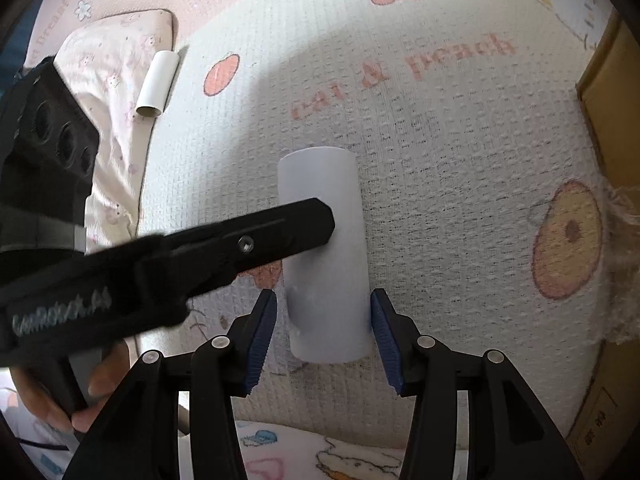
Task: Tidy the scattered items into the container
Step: 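Close the left gripper on a white tube while the right gripper closes on it, then lift the held tube with both grippers and carry it to the box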
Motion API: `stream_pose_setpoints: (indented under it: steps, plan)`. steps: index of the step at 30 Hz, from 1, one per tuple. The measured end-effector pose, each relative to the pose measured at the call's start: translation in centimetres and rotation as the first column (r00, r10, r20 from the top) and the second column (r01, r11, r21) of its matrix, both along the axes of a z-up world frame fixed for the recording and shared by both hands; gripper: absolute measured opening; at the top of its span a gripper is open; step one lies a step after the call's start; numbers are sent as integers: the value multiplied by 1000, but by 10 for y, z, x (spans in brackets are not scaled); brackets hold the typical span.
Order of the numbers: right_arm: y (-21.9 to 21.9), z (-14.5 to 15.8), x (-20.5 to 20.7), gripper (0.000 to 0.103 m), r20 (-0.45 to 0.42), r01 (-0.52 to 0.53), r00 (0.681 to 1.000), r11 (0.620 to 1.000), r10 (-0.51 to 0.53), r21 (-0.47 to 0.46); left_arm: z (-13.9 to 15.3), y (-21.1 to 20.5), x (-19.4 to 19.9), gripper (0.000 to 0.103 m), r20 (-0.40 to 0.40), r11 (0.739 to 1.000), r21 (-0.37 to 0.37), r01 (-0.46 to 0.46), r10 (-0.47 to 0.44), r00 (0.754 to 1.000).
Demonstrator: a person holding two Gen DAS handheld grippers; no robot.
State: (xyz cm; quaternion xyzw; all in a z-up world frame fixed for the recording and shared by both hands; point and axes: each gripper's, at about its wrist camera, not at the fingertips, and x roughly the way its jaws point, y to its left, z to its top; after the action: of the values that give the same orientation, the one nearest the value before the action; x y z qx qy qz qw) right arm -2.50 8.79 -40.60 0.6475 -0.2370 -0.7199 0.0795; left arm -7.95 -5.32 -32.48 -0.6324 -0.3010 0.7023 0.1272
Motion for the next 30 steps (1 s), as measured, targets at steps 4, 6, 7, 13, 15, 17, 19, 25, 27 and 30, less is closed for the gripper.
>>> stream_pose_setpoints:
  steps: [4, 6, 7, 13, 15, 17, 19, 25, 27, 30]
  plan:
    - [11, -5, 6, 45, 11, 26, 1000, 998, -25, -57, -1, -2, 0, 43, 7, 1000, 5, -12, 12, 1000]
    - [13, -7, 7, 45, 13, 32, 999, 995, -31, -90, 2, -2, 0, 42, 2, 1000, -1, -13, 13, 1000]
    - [12, -7, 7, 43, 12, 35, 999, 994, -34, -103, 4, -2, 0, 40, -3, 1000, 0, -17, 17, 1000]
    - [7, 17, 8, 40, -87, 32, 995, 996, -40, -87, 34, -4, -2, 37, -74, 999, 16, -32, 33, 997]
    - [8, 30, 7, 40, -136, 33, 990, 997, -43, -75, 50, -5, -5, 37, -106, 999, 19, -40, 42, 994]
    - [12, 45, 6, 40, -189, 46, 980, 996, -60, -78, 65, -5, -10, 37, -129, 999, 22, -43, 46, 991]
    - [17, 63, 4, 40, -241, 51, 968, 996, -67, -74, 84, -6, -16, 37, -157, 999, 26, -39, 43, 987]
    - [32, 121, 8, 40, -388, 42, 921, 999, -41, -7, 136, 0, -26, 37, -225, 994, 100, -51, 72, 972]
    - [38, 138, 11, 40, -421, 53, 906, 999, -48, 1, 152, 4, -28, 37, -245, 992, 116, -43, 71, 967]
    - [45, 161, 17, 40, -464, 76, 884, 997, -55, 26, 177, 17, -30, 37, -296, 995, 101, -8, 37, 955]
